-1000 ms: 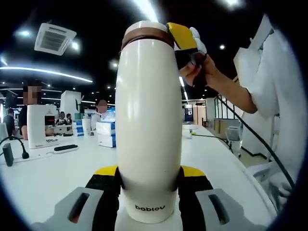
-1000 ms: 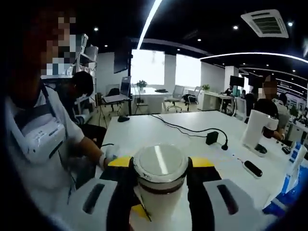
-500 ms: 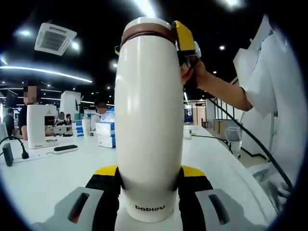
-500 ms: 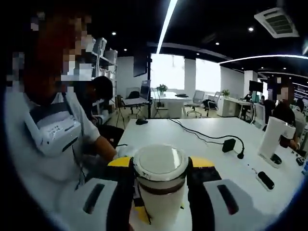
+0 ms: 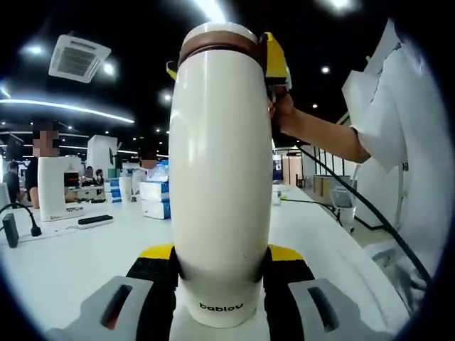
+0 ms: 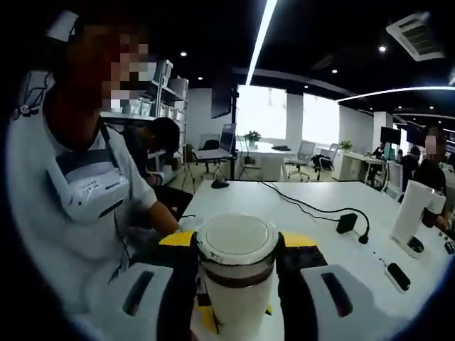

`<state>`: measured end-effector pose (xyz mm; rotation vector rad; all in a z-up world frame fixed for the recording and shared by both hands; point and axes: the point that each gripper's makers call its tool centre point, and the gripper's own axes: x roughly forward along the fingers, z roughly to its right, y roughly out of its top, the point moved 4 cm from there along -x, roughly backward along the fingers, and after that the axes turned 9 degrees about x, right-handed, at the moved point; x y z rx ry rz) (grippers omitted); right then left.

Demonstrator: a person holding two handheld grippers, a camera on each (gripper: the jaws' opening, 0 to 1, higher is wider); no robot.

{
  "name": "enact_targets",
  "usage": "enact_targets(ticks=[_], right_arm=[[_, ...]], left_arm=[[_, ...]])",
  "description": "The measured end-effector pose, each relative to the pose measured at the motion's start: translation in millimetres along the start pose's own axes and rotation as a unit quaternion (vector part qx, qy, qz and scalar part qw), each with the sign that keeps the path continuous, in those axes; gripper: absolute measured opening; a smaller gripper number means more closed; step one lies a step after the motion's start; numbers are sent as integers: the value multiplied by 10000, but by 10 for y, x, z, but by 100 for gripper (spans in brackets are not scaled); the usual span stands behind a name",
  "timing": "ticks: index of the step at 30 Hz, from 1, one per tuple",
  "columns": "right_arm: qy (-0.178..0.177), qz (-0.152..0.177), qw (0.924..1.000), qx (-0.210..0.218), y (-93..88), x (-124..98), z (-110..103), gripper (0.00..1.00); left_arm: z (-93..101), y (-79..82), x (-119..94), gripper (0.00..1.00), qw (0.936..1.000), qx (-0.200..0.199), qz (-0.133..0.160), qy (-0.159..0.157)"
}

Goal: Grasp the water cup twist off the cup lid place the cup lid on the table

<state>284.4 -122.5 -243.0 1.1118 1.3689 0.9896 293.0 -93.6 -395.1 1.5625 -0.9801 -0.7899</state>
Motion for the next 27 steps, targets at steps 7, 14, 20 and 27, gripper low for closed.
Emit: enact_targets(ticks=[7, 14, 20, 27], right_arm=[[-238, -12, 9997, 30, -2, -33, 12, 46], [-617, -18, 9979, 184, -13, -59, 32, 55], [-1467, 141, 9890, 107, 98, -198, 36, 68], [-3128, 1002, 9442, 249, 218, -475, -256, 76]], left_arm=[[-2, -5, 5, 48, 10000, 1, -6, 6], [-1, -18, 12, 48, 10000, -36, -34, 9], [-3, -19, 16, 48, 10000, -31, -34, 15], [-15, -23, 25, 48, 10000, -30, -44, 19]])
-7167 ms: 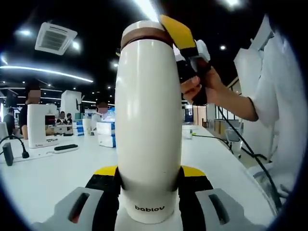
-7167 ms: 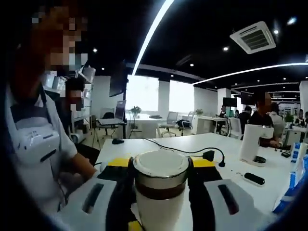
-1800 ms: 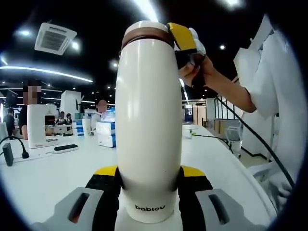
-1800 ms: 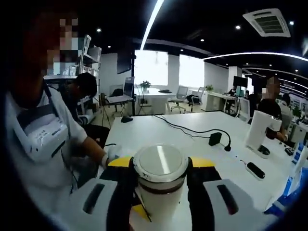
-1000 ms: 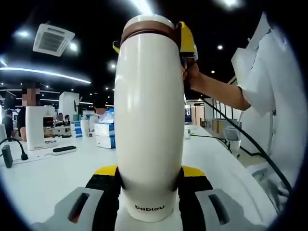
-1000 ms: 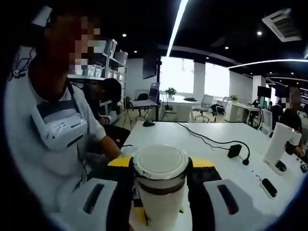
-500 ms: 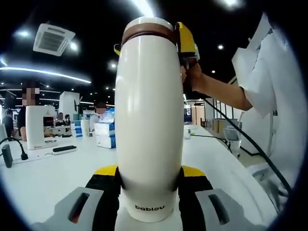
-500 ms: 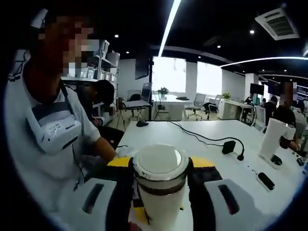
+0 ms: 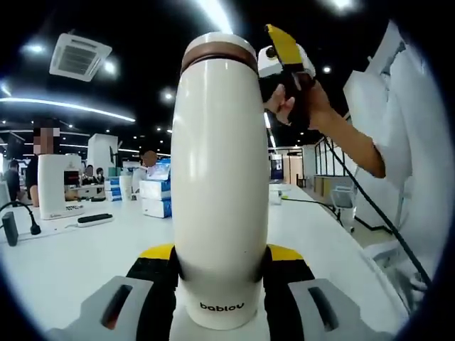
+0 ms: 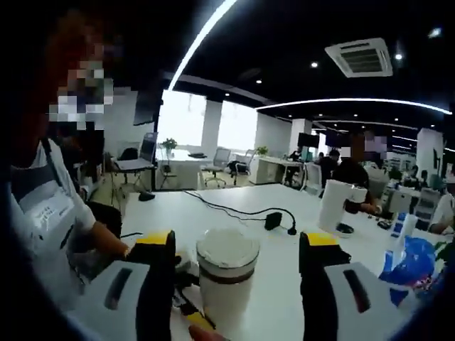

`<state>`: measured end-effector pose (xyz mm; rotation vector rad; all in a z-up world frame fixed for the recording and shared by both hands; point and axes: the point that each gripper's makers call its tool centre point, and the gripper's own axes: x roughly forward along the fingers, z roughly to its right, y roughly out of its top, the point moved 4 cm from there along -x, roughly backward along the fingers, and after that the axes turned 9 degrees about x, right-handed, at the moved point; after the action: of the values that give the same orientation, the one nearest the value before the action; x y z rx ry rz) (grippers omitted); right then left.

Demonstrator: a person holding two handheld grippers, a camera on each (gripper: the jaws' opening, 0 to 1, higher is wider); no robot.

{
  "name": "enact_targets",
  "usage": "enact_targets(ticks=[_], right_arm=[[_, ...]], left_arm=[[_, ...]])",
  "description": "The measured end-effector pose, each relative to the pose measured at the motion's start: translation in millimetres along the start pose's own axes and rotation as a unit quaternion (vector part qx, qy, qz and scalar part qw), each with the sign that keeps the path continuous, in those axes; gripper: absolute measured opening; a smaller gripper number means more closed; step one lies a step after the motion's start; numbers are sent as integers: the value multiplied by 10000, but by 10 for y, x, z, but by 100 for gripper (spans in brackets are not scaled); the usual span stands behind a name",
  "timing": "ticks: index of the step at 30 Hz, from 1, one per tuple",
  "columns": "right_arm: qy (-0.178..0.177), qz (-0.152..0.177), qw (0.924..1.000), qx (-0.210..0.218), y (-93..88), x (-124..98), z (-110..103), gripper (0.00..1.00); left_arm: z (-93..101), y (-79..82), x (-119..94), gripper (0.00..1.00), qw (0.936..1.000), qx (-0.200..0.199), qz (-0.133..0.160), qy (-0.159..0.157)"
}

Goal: Grasp the water cup twist off the cup lid place the cup lid on the table

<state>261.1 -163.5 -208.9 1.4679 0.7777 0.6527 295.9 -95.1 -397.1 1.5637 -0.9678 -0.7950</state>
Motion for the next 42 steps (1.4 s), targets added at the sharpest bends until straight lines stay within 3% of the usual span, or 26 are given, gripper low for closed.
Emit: enact_targets(ticks=[2, 4, 6, 10, 16, 23, 30, 42], right_arm=[[-520, 220, 9984, -49, -14, -116, -86, 77], [-836, 222, 9959, -254, -83, -162, -170, 77], [-1198, 331, 9922, -132, -155, -193, -268, 78], [-1518, 521, 9870, 5, -308, -190, -500, 80], [-2044, 632, 9766, 235, -449, -213, -528, 82], [-2056, 563, 9766, 272, -472, -100, -449, 82], [-1970, 652, 9781, 158, -333, 205, -207, 82], [-1966, 664, 9765, 572, -353, 347, -73, 57]], left_arm=[[-2, -1, 4, 48, 10000, 7, 2, 1], [-4, -1, 6, 48, 10000, 3, 1, 1], [-5, -2, 6, 48, 10000, 7, -2, 3], [-7, -1, 6, 48, 10000, 3, -8, 8], [-5, 0, 5, 48, 10000, -1, -12, 12], [-2, 4, 5, 48, 10000, -13, -10, 8], [-5, 6, 5, 48, 10000, -19, -10, 2], [2, 4, -3, 48, 10000, -8, -16, -11]])
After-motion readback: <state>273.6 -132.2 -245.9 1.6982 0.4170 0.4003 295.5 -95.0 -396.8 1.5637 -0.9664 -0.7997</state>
